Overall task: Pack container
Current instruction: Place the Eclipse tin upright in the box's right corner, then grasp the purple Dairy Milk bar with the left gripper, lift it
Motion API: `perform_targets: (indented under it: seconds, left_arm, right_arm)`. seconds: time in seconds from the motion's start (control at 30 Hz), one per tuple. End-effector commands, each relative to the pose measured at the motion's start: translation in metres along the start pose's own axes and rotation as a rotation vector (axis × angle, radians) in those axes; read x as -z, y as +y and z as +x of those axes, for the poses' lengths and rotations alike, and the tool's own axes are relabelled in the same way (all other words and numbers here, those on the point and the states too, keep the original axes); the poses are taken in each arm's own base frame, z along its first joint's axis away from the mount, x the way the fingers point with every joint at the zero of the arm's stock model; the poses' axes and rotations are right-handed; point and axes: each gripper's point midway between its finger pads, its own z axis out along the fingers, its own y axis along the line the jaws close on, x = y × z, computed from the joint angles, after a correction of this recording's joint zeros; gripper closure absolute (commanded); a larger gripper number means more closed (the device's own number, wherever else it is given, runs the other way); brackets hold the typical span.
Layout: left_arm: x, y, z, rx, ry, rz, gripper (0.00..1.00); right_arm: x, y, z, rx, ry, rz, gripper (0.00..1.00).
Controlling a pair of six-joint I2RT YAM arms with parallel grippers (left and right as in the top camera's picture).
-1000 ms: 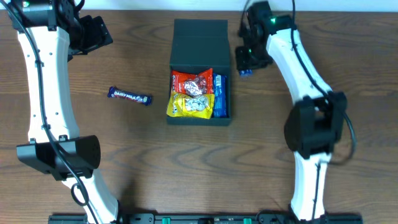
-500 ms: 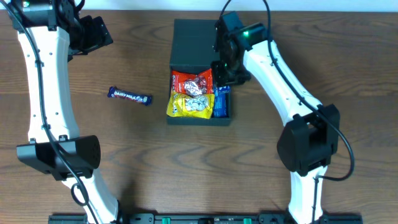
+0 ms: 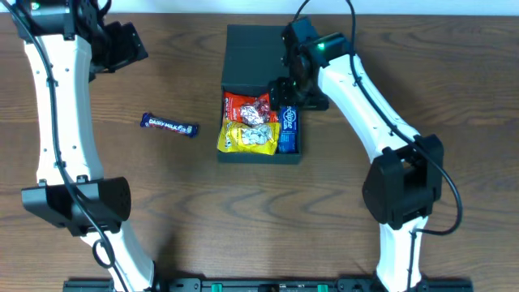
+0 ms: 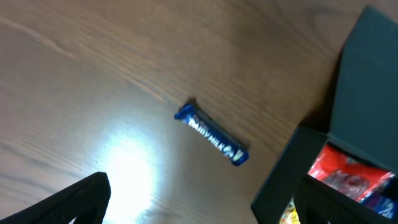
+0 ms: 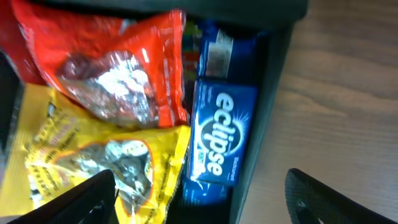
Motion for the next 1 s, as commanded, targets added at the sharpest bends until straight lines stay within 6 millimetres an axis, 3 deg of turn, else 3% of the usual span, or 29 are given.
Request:
perform_targets:
  seconds: [0.0,0.2,0.33,0.43,0.73,0.8,0.97]
  left_arm:
    - [-0.016,0.004,0.012,0.001,0.051,-0.022,0.05]
    - [-0.083,0.009,0.05,0.178,0.21,-0.061,0.05]
    - [-0.131,-0.003,0.079,0.307,0.303,0.009,0.05]
    - [-0.158,-0.013,0.088,0.442,0.315,0.064,0.03]
    - [-0.188,-0.008,0.096,0.716,0.277,0.002,0.0]
    - [-0.195,-0.006,0.094,0.72,0.262,-0.014,0.13]
    - [-0.215,-0.006,0.091,0.722,0.253,-0.016,0.14]
  right_arm:
    - [0.031,-0.015,-0.022,-0.043,-0.104,0.001,0.12]
    - [0.037,-0.056,-0.036,-0.132,-0.127,0.021,0.09]
    - [0.041,-0.083,-0.042,-0.188,-0.139,0.027,0.09]
    - [0.043,-0.094,-0.046,-0.212,-0.151,0.03,0.09]
    - [0.045,-0.095,-0.055,-0.21,-0.185,0.023,0.06]
    - [0.045,-0.095,-0.057,-0.209,-0.192,0.021,0.05]
    - [0.046,-0.094,-0.057,-0.208,-0.194,0.021,0.06]
